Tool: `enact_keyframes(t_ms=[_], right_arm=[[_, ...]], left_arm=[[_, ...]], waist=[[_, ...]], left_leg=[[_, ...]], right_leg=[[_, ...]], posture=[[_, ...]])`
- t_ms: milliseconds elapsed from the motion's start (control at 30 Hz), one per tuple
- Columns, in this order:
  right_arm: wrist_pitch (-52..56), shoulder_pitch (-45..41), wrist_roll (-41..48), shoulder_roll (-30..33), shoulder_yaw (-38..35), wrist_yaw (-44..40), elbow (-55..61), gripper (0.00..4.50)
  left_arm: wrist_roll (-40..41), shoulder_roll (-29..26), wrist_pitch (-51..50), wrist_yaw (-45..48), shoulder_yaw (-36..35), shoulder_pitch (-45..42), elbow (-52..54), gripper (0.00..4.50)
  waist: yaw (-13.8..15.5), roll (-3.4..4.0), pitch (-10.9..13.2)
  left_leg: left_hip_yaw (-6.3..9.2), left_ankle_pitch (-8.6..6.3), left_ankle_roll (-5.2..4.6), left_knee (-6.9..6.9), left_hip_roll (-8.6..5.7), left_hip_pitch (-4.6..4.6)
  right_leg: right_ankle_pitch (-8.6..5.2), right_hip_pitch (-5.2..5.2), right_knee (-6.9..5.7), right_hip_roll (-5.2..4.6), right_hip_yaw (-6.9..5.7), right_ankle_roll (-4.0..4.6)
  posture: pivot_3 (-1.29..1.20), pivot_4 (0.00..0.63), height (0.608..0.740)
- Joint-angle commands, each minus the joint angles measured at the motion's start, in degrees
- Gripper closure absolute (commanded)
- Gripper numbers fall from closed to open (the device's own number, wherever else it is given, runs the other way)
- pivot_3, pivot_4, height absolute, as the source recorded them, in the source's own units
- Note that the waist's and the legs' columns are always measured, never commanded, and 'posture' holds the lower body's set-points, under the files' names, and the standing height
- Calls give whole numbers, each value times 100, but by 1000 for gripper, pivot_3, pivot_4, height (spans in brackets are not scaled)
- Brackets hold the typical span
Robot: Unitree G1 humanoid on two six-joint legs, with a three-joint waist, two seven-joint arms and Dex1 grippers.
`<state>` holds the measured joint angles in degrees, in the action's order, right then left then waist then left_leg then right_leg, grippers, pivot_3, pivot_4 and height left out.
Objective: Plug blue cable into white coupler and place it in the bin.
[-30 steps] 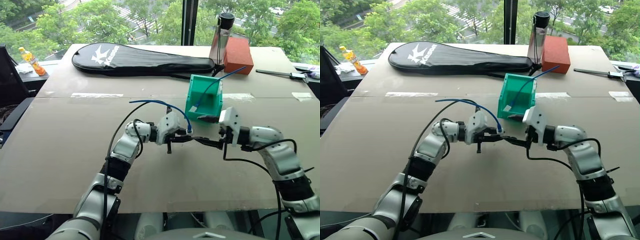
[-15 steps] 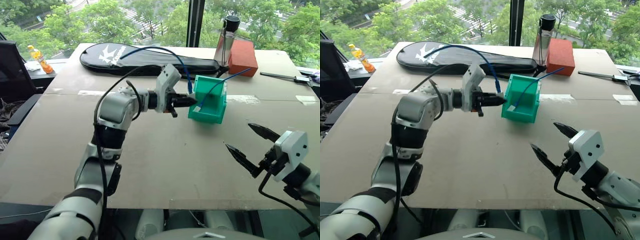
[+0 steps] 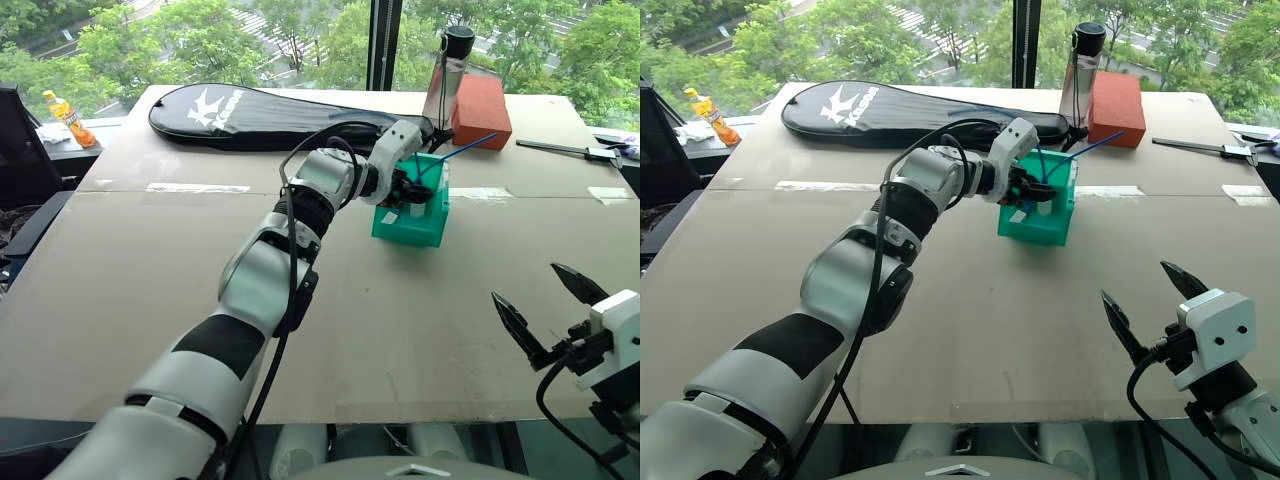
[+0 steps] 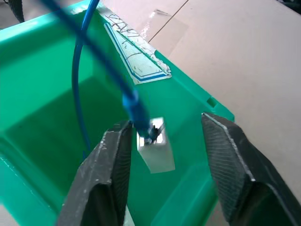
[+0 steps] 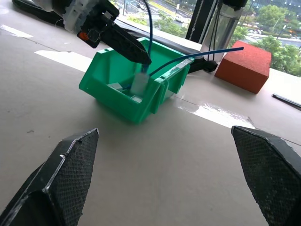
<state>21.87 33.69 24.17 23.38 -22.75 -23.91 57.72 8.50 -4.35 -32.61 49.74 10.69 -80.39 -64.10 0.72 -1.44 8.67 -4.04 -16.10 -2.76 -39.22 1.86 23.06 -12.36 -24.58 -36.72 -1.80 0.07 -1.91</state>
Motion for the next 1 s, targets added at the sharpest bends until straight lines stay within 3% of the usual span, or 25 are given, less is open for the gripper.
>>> enact_keyframes(t_ms=[33,133,233,333,400,533,700,1000], right_arm=[[-85,-58,-10,52,59,75,228,0],[47,-433,199,216,-6,-7,19,0],[184,-779,533,569,-210,-290,-288,0],[225,-1012,791,884,-438,-545,-603,0],[258,-1318,990,1219,-612,-845,-1023,0],[319,-1800,1317,1716,-819,-1327,-1672,0],[234,-1975,1318,1949,-873,-1614,-2084,0],[87,-1268,1016,2085,-1231,-2209,-2518,0]], left_arm=[[-31,-25,21,228,-197,-244,33,128],[-15,-297,-336,517,-241,-120,460,36],[227,-726,-823,1017,-253,314,1638,36],[415,-1143,-813,1322,-197,1120,3292,36],[1025,-1278,-910,1391,-695,1932,4496,36],[1253,-1681,-381,1209,-1137,3287,5979,36],[1528,-1805,6,756,-1705,4318,6708,36],[1625,-2747,743,1013,-2379,6747,7163,36]], waist=[[-1,0,0],[-25,-1,1],[-58,0,2],[-96,4,1],[-92,6,0],[-125,10,4],[9,13,1],[2,14,0]], left_leg=[[0,0,0,0,0,1],[-1,0,0,0,0,-1],[-2,0,0,0,1,-5],[-8,1,1,3,24,-11],[-8,1,2,6,27,-12],[-20,2,4,2,24,-18],[-9,2,3,-1,24,-21],[-15,1,2,-1,27,-42]], right_leg=[[-1,-1,0,-1,0,1],[-2,-1,-1,-2,1,3],[-1,-1,-5,0,3,4],[2,-1,-10,0,12,9],[10,0,-12,0,11,-6],[14,1,-11,-7,37,-15],[15,5,-15,1,26,-14],[10,22,-12,-5,24,-5]], posture=[[0,150,740],[0,150,740],[0,150,740],[0,150,740],[0,150,740],[0,150,740],[0,150,740],[0,150,740]])
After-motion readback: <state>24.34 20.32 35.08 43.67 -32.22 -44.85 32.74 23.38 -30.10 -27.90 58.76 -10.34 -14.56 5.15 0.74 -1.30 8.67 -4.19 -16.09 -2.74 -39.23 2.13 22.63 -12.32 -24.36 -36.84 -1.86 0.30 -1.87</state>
